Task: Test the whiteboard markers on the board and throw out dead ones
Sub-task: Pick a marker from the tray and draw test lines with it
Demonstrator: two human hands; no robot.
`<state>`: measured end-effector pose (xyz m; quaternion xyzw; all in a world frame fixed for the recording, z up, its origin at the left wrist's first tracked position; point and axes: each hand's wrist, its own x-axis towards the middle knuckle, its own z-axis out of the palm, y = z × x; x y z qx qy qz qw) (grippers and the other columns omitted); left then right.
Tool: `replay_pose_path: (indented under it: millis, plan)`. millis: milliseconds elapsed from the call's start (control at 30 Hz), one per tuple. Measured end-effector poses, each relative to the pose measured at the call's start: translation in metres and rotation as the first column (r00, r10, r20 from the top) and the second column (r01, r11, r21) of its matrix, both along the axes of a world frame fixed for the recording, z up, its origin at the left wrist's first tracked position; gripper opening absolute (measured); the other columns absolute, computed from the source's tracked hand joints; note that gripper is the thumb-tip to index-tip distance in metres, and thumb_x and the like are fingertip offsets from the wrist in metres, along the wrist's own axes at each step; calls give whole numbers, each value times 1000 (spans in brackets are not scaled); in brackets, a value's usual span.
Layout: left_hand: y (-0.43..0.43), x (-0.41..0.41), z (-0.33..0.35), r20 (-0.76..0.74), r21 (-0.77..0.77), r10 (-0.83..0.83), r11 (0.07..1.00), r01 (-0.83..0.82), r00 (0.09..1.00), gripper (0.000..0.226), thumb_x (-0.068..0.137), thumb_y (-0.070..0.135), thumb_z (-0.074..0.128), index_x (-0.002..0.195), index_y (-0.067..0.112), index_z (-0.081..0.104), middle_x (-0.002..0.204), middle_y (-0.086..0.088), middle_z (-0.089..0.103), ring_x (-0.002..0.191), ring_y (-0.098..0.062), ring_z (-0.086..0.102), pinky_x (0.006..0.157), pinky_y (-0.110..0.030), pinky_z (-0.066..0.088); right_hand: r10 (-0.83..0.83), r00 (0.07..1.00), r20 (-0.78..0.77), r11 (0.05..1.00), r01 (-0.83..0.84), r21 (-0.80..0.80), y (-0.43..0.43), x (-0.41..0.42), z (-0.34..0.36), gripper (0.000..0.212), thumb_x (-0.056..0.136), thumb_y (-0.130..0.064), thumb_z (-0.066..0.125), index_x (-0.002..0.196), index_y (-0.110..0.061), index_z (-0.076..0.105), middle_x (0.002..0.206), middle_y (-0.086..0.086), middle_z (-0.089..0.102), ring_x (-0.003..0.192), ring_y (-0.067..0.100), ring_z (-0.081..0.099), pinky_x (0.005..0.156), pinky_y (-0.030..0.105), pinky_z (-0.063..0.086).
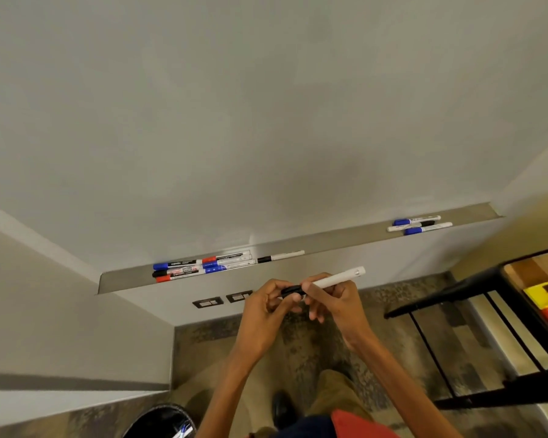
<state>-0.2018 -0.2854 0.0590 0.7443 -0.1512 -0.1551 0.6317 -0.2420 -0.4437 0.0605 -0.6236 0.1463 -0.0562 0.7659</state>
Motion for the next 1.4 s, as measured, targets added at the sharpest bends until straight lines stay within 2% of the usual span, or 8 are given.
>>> replay_pose_path:
  millis: [300,467,733,833,1000,1167,1300,1400]
  plan:
    - [-46,13,4,78,15,105,994,-106,991,15,91,20,67,101,9,70,91,8,74,85,-7,71,73,-14,53,-116,990,-75,983,125,132,-25,19,-3,16,87,-12,68,80,3,70,63,15,68,50,20,63,45,23,47]
    - [-74,34,8,81,68,67,995,-72,994,14,92,19,69,97,6,69,86,4,74,79,-11,72,71,-19,55,-66,985,-160,986,89,142,-59,39,-5,21,91,-14,66,76,1,70,61,14,66,49,21,62,46,25,45]
    - [-84,62,-13,17,161,148,976,-148,989,12,90,17,72,100,23,72,98,10,73,88,-13,71,75,-21,57,69,959,-275,986,-22,168,-116,67,-18,33,87,-32,67,103,-4,71,93,11,75,60,18,64,51,22,48]
    - [-73,72,-25,30,224,209,952,-210,978,21,89,13,73,102,30,71,99,24,72,87,-3,70,79,-19,56,169,951,-260,985,-153,81,-129,80,-26,30,80,-26,75,102,-6,73,90,10,74,65,20,66,55,23,51]
    - [-61,98,-56,84,353,270,892,-282,959,22,91,17,70,108,32,70,105,17,72,98,-3,68,88,-25,53,215,932,-292,915,-297,-273,-122,115,-58,11,82,-20,80,92,-18,76,79,2,74,68,9,66,60,21,53]
    - [-53,124,-82,105,443,347,823,-356,932,26,94,15,66,115,30,63,112,5,70,103,-8,62,83,-13,44,307,915,-263,789,-399,-467,-98,157,-89,15,90,-15,70,102,-23,72,94,-13,68,85,-4,61,74,6,42]
    - [-43,144,-94,143,480,398,773,-415,906,35,93,11,66,128,17,62,119,-5,69,105,-10,60,92,-24,46,282,903,-323,719,-422,-553,-82,186,-121,21,93,-11,64,102,-31,66,105,-9,67,97,8,61,83,13,45]
    - [-34,156,-108,150,531,380,748,-399,913,35,96,15,63,131,19,58,130,-6,64,119,-21,60,103,-39,47,233,916,-327,668,-395,-631,-75,202,-137,20,93,-10,64,104,-26,68,108,-5,67,104,13,59,89,18,40]
